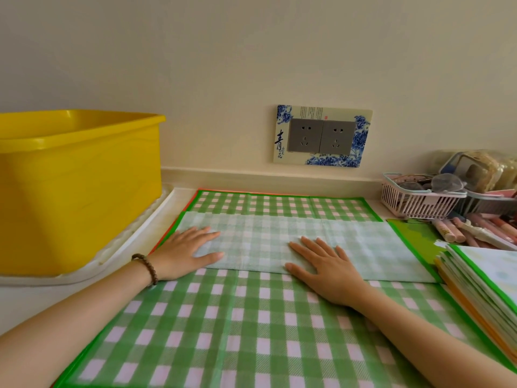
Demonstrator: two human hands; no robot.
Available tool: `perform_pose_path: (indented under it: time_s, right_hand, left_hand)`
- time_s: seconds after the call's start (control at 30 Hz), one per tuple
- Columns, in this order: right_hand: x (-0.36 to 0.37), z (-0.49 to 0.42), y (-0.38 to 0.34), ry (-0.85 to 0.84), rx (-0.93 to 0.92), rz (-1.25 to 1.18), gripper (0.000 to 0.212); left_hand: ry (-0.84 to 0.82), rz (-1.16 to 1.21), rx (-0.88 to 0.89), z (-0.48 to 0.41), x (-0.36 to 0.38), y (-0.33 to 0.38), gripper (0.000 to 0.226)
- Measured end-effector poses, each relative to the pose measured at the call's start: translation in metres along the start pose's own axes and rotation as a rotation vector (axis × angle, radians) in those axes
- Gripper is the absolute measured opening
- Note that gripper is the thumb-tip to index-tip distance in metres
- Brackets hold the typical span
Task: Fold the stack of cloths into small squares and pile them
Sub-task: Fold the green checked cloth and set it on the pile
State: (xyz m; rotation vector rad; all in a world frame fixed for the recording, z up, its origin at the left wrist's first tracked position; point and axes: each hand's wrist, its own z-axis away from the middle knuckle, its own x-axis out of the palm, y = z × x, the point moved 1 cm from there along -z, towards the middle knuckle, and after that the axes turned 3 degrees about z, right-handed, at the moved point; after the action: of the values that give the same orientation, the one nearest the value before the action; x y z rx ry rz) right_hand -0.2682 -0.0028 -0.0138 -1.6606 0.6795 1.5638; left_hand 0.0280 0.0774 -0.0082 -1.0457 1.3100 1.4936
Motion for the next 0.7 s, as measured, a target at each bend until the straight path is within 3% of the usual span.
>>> perform_pose_path:
  time_s: [0.1,0.2,0.3,0.4,0.47,0.7]
  right_hand:
    - [-0.001,0.001,0.000,-0.002,0.004,-0.011,0.070]
    - [-0.004,0.001,-0.002,-0.010,0.009,-0.034,0.069]
    - [-0.010,0.005,-0.004,0.072,0.029,-0.191,0.068]
    - [-0.020,0.010,0.001,0.243,0.067,-0.434,0.064]
    - [-0.023,0.010,0.010,0.317,0.096,-0.453,0.061]
    - [-0.019,0.001,0.039,0.340,0.240,-0.640,0.066]
  left_hand:
    - [-0.013,0.056,-0.056,-0.009,-0.014,0.010,0.120]
    - [0.035,0.028,-0.086,-0.030,-0.026,0.031,0.089]
    - [0.090,0.041,0.049,-0.056,-0.023,0.066,0.066]
    - [0.067,0.140,0.155,-0.086,-0.015,0.095,0.062]
    - [0.041,0.128,0.173,-0.104,-0.009,0.109,0.066]
    - [0.032,-0.022,0.110,-0.141,-0.011,0.124,0.059]
